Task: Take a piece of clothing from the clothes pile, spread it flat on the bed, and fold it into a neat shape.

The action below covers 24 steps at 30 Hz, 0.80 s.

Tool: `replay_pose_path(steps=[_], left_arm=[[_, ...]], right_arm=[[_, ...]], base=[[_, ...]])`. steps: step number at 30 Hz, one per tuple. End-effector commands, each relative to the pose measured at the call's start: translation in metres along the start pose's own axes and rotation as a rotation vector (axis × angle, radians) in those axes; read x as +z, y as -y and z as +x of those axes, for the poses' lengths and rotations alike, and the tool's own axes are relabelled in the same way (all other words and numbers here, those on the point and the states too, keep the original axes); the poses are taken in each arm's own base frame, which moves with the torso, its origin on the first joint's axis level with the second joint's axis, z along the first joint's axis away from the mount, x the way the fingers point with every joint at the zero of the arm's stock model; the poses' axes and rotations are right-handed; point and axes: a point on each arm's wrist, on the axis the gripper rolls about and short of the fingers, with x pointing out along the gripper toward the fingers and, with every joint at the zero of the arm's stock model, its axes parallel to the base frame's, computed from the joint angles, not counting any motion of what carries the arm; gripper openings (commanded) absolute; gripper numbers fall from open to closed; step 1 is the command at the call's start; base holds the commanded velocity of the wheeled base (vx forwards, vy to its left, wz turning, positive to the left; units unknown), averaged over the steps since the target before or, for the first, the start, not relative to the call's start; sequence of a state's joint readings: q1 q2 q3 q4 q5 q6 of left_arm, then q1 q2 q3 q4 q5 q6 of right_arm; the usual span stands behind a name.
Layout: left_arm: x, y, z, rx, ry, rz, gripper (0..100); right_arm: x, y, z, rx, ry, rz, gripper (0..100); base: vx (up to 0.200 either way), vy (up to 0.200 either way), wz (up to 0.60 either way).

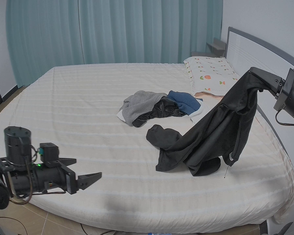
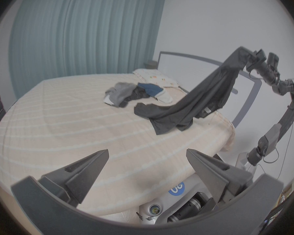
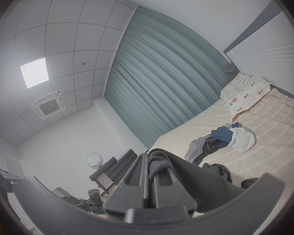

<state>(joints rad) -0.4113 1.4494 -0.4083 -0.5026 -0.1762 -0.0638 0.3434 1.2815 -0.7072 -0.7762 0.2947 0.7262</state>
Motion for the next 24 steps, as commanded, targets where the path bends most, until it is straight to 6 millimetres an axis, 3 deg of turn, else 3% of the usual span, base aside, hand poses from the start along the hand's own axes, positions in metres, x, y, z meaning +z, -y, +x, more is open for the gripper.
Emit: replay_pose_path(steps=[1,3,10,11,12,24], left_arm=[[-0.023,0.013,0.083,-0.057,-0.149,0.043,100],[-0.025,0.017,0.106,-0.034,-0.13,0.061,100],[-0.023,0.039,0.155,-0.058,-0.107,0.076,100],[-0.023,0.039,0.155,-0.058,-0.107,0.076,100],[-0.024,0.044,0.169,-0.067,-0.11,0.077,100],[-0.015,0.058,0.226,-0.093,-0.054,0.092,100]], right_arm=[[-0.004,0.008,0.006,-0.021,-0.026,0.01,0],[-0.005,0.009,0.008,-0.025,-0.033,0.012,0],[-0.002,0.009,0.01,-0.024,-0.02,0.007,0],[-0.002,0.009,0.01,-0.024,-0.02,0.007,0],[0.0,0.009,0.009,-0.026,-0.013,0.003,0],[0.012,0.006,0.011,-0.019,0.028,-0.015,0]], base=[[0.0,0.0,0.0],[0.0,0.0,0.0],[0.0,0.0,0.0],[0.0,0.0,0.0],[0.0,0.0,0.0],[0.0,0.0,0.0]])
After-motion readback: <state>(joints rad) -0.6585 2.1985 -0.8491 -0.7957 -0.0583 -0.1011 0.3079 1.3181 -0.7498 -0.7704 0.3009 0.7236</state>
